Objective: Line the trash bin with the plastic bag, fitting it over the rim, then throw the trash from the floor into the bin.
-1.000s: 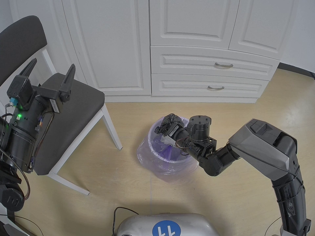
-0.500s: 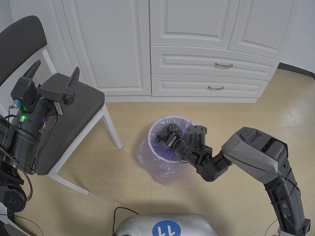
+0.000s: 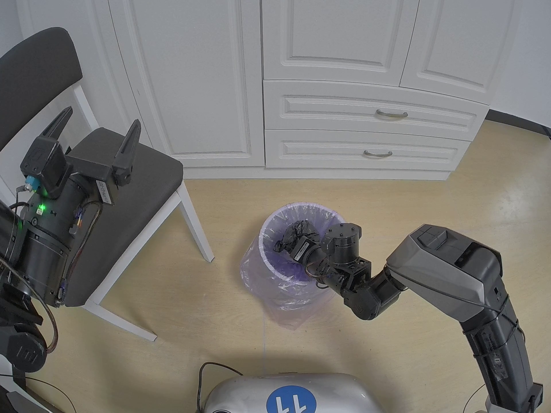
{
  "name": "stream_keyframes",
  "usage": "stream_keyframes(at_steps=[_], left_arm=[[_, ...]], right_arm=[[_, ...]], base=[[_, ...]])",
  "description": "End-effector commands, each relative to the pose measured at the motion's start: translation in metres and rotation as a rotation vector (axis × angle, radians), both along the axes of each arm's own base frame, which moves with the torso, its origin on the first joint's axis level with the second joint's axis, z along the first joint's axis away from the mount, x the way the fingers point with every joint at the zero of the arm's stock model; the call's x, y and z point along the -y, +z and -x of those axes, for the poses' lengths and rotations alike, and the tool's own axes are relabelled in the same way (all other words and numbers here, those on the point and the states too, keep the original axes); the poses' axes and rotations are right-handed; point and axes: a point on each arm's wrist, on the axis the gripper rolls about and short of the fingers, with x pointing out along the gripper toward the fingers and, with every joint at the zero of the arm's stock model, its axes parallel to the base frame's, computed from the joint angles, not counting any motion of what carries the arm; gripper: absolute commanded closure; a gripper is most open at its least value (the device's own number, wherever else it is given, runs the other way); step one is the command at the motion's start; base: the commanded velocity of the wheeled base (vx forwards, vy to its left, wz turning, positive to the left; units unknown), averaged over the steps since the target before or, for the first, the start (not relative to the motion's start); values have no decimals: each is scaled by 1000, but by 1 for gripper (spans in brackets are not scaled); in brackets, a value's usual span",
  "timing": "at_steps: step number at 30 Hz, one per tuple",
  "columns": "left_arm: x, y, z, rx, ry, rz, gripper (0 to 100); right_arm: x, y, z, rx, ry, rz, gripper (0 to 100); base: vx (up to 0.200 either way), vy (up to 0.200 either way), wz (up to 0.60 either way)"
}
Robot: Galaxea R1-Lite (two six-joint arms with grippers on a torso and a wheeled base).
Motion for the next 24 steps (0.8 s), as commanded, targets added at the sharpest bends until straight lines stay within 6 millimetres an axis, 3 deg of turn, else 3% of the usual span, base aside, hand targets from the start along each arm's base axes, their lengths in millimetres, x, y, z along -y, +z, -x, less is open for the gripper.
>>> stream_keyframes(at_steps=[1, 4, 10, 17, 19, 21, 22, 24], left_arm=[[2, 0, 1, -1, -11, 0, 0], [2, 1, 2, 2, -14, 3, 0], [2, 1, 2, 2, -14, 3, 0], [3, 0, 2, 1, -14, 2, 0], [3, 0, 1, -2, -14, 1, 0], [3, 0, 1, -2, -14, 1, 0], [3, -1, 1, -3, -14, 0, 0], [3, -1, 1, -2, -14, 1, 0]], right_arm=[[0, 39, 14, 43, 14, -33, 100], [4, 56, 19, 87, 14, -51, 100], [11, 55, 13, 107, -2, -35, 100], [25, 38, -6, 132, -42, 0, 100], [27, 20, -12, 117, -49, 22, 100], [27, 18, -12, 113, -49, 25, 100], [25, 1, -13, 101, -39, 69, 100], [24, -14, -15, 109, -31, 102, 100]], base=[[0, 0, 0], [0, 0, 0], [0, 0, 0], [0, 0, 0], [0, 0, 0], [0, 0, 0], [0, 0, 0], [0, 0, 0]])
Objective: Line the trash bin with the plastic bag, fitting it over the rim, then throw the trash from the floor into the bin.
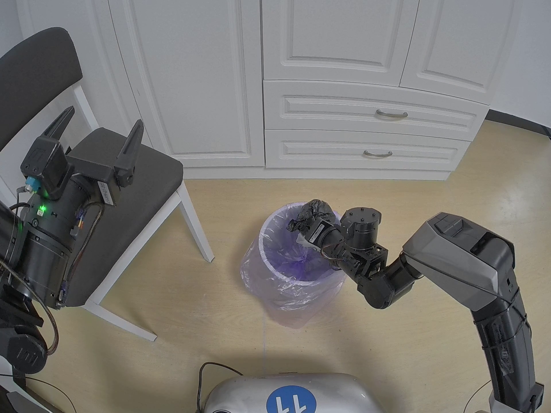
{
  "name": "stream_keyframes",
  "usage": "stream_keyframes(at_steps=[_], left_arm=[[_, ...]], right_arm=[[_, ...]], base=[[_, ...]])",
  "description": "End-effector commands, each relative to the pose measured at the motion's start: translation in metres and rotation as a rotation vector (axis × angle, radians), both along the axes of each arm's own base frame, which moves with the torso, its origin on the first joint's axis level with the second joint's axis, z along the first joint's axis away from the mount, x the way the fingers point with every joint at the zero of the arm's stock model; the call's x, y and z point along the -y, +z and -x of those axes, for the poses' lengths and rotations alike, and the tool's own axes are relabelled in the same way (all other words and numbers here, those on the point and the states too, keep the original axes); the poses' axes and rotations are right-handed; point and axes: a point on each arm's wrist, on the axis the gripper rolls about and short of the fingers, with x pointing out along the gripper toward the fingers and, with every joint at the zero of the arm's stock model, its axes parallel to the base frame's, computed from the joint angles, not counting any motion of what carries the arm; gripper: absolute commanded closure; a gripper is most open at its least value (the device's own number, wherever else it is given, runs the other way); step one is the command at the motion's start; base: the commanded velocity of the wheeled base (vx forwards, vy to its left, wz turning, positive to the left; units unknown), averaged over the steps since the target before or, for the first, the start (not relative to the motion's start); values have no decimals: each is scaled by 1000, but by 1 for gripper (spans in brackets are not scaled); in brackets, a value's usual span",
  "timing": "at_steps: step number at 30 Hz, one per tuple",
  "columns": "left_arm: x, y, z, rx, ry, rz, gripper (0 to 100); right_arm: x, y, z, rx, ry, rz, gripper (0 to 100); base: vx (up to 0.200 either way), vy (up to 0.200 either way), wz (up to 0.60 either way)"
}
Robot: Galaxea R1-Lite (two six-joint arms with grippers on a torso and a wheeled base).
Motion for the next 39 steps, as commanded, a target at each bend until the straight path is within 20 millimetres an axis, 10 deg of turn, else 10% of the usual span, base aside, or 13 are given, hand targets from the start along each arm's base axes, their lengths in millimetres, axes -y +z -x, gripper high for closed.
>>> stream_keyframes(at_steps=[1, 18, 28, 39], left_arm=[[0, -1, 0, -3, 0, -2, 0], [3, -5, -2, -18, -8, -10, 0], [5, -6, -2, -22, -14, -11, 0], [4, -5, -2, -21, -14, -11, 0]], right_arm=[[-2, -49, -5, -21, 7, 81, 100], [-7, -81, -1, -33, 34, 158, 100], [-7, -27, 3, 51, 26, 101, 100], [-24, -16, 20, 46, 70, 70, 100]], base=[[0, 0, 0], [0, 0, 0], [0, 0, 0], [0, 0, 0]])
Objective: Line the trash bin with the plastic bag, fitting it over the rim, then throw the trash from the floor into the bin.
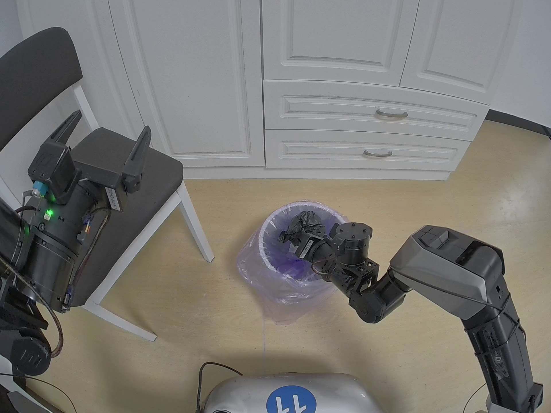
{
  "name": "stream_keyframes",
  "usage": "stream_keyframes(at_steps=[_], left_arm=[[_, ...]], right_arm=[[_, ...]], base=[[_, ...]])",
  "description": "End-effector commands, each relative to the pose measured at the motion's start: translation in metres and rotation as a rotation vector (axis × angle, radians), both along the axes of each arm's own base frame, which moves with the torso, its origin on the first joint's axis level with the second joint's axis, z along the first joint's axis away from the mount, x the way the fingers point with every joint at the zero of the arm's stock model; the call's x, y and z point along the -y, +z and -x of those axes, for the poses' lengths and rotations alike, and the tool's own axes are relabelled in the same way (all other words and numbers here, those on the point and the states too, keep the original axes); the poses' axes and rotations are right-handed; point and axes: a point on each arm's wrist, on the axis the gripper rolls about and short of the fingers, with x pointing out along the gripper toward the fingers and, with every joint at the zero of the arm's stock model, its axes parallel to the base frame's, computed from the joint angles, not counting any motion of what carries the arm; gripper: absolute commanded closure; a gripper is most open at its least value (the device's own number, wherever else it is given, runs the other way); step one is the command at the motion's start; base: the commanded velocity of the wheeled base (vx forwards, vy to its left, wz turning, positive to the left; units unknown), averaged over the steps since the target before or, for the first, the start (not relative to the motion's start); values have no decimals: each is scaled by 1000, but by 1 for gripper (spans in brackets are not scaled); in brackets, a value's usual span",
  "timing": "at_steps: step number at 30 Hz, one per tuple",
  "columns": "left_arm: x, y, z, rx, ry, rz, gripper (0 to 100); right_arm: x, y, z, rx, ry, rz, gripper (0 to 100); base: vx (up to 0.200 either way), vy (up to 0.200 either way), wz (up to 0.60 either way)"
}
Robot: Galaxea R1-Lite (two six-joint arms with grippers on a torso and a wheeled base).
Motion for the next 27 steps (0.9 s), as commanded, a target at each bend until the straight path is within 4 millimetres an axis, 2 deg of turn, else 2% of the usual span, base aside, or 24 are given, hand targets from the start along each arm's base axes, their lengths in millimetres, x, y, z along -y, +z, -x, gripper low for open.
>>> stream_keyframes(at_steps=[1, 7, 17, 27], left_arm=[[0, 0, 0, 0, 2, -1, 0], [0, 0, 0, -2, -1, -1, 0], [2, -1, 0, -5, -5, -2, 0], [2, -2, -1, -8, -5, -3, 0]], right_arm=[[-10, 3, 8, 10, 25, -12, 100], [-11, -4, 8, 17, 22, -12, 100], [-1, 20, 3, 58, -2, -37, 100], [-5, 12, 5, 39, 7, -26, 100]], base=[[0, 0, 0], [0, 0, 0], [0, 0, 0], [0, 0, 0]])
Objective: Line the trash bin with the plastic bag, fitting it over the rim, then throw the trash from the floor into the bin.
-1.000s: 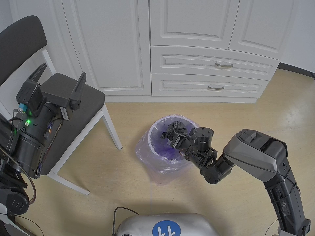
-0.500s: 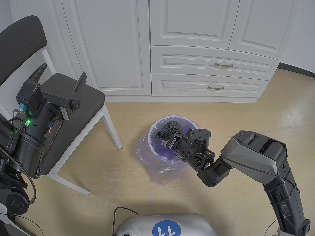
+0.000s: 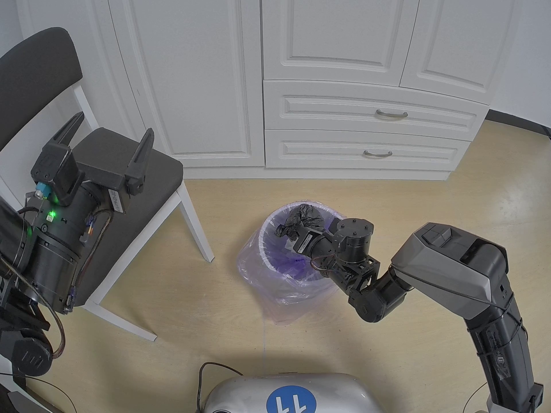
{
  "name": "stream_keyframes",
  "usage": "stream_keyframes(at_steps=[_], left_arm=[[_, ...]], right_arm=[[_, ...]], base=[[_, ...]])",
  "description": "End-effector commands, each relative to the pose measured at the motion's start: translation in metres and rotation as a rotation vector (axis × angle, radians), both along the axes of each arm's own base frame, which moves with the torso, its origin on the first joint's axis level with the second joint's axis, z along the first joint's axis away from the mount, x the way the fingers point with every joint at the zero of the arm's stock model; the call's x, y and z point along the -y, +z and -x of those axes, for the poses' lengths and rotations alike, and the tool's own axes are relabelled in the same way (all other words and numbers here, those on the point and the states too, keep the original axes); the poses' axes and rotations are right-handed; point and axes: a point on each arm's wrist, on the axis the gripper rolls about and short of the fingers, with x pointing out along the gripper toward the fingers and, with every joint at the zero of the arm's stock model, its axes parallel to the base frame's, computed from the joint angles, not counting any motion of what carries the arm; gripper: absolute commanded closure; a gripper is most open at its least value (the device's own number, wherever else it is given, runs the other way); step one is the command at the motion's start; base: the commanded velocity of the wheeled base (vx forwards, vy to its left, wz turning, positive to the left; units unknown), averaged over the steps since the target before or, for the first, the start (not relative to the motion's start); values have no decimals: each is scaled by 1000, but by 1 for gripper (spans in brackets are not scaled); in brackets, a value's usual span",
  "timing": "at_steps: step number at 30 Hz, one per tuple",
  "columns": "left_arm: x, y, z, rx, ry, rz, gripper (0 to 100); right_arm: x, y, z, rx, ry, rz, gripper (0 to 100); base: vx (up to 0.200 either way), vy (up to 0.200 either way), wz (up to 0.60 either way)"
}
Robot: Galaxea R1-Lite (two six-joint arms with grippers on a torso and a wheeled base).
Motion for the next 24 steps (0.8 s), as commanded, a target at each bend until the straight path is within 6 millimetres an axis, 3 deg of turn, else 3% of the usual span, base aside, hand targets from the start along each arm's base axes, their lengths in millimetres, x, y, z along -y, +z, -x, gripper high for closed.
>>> stream_keyframes(at_steps=[1, 2, 18, 24], left_arm=[[0, 0, -1, -1, 1, -1, 0], [0, 0, -1, -1, 1, -1, 0], [3, -3, 0, -12, -10, -7, 0], [12, -13, -5, -49, -36, -27, 0]], right_arm=[[-2, -3, 1, -8, 4, 5, 100], [-2, -3, 1, -6, 4, 4, 0], [4, 3, -4, 17, -19, -1, 0], [7, 18, 0, 34, -26, -7, 0]], base=[[0, 0, 0], [0, 0, 0], [0, 0, 0], [0, 0, 0]])
